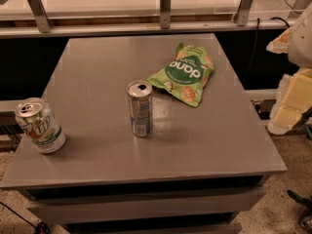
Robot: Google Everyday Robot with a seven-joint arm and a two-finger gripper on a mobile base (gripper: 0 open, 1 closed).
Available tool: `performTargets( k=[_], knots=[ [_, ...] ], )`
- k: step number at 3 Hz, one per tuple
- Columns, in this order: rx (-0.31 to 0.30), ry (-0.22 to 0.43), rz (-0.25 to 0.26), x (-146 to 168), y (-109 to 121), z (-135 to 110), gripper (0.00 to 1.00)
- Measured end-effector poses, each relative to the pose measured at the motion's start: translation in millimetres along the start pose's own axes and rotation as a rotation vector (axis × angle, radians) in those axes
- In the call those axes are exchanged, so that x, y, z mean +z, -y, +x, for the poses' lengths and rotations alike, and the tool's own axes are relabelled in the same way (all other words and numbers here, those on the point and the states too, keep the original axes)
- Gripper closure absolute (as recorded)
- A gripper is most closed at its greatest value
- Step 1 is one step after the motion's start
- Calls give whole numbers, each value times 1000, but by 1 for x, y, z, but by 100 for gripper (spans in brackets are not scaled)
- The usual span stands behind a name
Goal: Move redbull can near 7up can
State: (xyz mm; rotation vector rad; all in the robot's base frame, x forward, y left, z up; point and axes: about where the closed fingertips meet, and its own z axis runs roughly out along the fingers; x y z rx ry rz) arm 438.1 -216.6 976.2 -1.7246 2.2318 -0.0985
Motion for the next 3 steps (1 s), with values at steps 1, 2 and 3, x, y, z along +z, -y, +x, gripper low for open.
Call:
performTargets(
  k=[1,2,3],
  knots=[
    [0,0,0,0,0,0,0],
    [-33,43,-3,-3,-7,-15,0],
    [-103,153,-1,-10,-20,-53,0]
  ],
)
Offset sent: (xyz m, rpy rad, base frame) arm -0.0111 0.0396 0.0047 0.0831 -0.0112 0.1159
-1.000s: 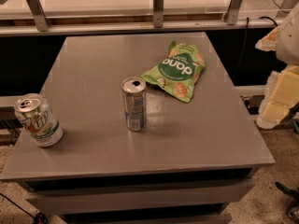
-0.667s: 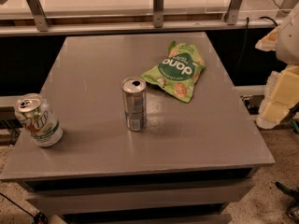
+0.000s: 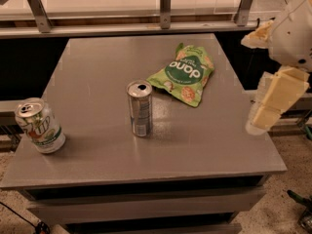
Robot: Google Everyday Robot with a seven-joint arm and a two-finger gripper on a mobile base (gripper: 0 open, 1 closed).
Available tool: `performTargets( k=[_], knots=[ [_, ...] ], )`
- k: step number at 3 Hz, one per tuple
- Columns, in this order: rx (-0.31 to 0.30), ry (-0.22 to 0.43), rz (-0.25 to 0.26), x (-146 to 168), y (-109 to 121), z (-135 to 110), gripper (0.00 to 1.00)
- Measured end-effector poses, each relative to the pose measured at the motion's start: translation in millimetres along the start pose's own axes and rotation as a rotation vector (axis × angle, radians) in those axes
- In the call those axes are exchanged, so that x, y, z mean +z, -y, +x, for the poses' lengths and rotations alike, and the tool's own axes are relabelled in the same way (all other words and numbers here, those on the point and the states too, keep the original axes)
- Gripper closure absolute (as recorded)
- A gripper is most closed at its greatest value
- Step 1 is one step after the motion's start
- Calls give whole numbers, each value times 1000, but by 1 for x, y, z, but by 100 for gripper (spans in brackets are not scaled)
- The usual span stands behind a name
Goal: Move redbull can near 7up can
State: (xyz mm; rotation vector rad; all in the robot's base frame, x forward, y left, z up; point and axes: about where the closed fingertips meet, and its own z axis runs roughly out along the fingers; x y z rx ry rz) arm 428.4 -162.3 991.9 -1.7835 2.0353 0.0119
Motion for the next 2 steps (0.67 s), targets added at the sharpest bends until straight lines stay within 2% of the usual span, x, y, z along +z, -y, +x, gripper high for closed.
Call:
performTargets(
  k=[1,2],
  knots=[
    [-96,116,-7,5,-10,-53,0],
    [-204,162,-25,9,-24,-97,0]
  ],
)
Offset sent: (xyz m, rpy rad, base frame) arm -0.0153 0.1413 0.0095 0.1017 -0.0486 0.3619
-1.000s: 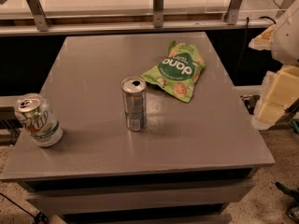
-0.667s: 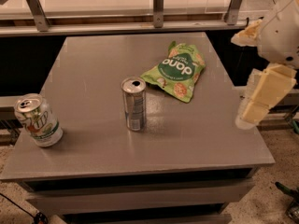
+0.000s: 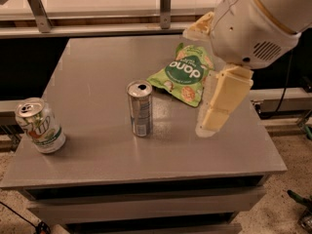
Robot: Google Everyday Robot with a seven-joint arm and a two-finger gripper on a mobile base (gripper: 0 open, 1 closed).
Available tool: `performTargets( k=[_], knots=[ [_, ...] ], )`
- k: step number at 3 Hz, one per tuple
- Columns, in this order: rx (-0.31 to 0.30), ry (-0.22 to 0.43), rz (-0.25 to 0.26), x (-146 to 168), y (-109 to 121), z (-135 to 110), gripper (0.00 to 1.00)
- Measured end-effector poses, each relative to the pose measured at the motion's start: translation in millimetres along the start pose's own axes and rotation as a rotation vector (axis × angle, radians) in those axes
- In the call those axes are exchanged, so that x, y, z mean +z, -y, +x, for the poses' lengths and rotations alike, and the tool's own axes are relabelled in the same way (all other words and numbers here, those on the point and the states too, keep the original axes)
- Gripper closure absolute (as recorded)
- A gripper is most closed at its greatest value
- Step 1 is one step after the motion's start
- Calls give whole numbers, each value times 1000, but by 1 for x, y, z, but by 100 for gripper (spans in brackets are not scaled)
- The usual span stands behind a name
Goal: Move redbull can near 7up can
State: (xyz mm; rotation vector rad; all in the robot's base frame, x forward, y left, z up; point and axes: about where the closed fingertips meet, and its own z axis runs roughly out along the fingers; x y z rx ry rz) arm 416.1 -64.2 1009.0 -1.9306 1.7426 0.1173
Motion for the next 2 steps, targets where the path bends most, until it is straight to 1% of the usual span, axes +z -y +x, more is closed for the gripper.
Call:
performTargets(
  k=[1,2],
  knots=[
    [0,0,0,0,0,0,0],
    [-17,75,34,7,17,-12,0]
  ],
)
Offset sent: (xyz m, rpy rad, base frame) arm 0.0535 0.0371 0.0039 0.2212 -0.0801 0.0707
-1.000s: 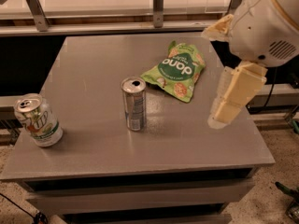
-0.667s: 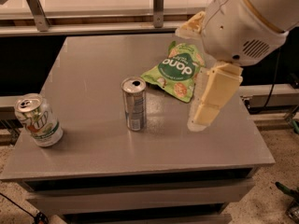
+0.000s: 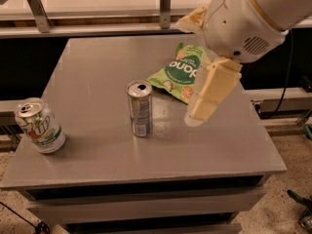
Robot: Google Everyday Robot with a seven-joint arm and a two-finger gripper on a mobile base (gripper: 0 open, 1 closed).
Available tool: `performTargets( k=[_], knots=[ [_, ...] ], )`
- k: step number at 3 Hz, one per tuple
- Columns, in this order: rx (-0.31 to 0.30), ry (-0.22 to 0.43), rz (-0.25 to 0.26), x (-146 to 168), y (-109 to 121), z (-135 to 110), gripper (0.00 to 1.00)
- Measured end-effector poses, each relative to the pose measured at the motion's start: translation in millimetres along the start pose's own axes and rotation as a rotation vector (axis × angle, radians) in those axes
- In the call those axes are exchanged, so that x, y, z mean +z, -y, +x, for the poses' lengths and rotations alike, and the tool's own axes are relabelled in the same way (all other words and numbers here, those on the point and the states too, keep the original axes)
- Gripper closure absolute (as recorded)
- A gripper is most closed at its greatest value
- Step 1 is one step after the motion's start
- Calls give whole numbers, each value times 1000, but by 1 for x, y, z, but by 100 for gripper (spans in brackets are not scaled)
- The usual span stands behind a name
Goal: Move redbull can near 7up can
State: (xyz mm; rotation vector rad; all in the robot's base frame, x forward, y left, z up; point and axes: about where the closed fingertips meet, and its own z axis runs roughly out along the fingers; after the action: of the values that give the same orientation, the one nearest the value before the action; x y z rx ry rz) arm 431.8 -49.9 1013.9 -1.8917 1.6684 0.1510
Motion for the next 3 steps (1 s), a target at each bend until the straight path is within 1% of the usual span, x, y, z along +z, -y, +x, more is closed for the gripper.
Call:
performTargets(
  k=[1,2,3],
  knots=[
    [14,156,30,26,29,-9,0],
    [39,291,5,60,41,-17,0],
    [49,392,-46,84,41,-24,0]
  ],
)
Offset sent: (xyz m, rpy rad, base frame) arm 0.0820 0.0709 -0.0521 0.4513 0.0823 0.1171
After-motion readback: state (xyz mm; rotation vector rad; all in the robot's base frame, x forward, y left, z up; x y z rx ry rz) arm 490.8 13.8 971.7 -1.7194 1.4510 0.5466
